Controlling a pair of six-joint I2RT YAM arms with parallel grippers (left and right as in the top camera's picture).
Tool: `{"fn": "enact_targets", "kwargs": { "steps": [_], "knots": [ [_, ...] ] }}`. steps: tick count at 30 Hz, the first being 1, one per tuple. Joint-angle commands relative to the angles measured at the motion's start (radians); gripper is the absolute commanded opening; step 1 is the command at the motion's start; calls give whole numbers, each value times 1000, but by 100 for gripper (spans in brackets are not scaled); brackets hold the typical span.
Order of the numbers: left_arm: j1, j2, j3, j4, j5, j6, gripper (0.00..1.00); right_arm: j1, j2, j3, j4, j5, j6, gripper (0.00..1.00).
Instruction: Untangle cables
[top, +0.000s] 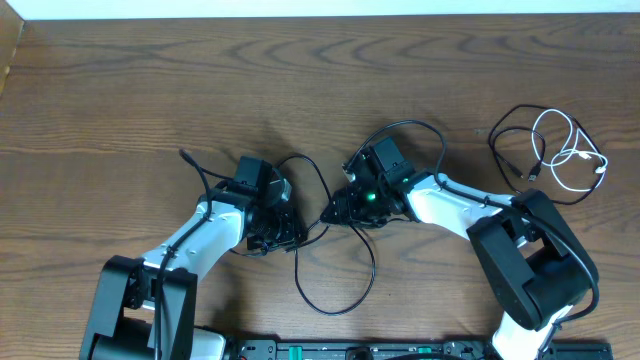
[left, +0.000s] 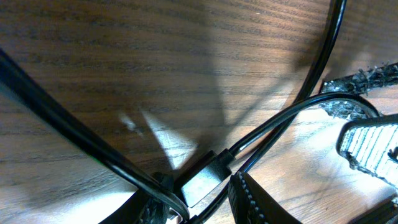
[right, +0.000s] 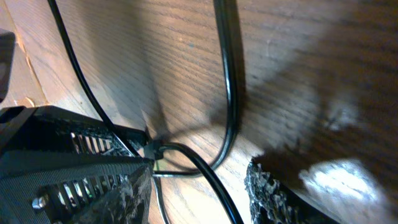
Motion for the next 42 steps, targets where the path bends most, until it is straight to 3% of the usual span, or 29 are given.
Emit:
{"fn": "enact_targets", "kwargs": {
  "steps": [1, 7, 13, 15, 18, 27, 33, 42],
  "knots": [
    [2, 11, -28, 6, -25, -3, 37, 9, 77, -34, -12, 169, 7, 50],
    [2, 11, -28, 14, -25, -2, 37, 26, 77, -34, 1, 167, -37, 43],
    [2, 11, -28, 17, -25, -3, 36, 46, 77, -34, 30, 106, -86, 44],
    [2, 11, -28, 17, -22, -3, 36, 52, 77, -34, 29, 145, -85, 31],
    [2, 11, -28, 17, -21, -3, 36, 56, 77, -34, 28, 215, -61, 20],
    [2, 11, -28, 18, -2, -3, 36, 110, 77, -34, 48, 322, -36, 30],
    [2, 11, -28, 18, 6, -3, 36, 117, 77, -34, 47, 322, 2, 29],
    [3, 11, -28, 59, 163, 77, 30, 107, 77, -34, 47, 246, 0, 31]
  ]
}}
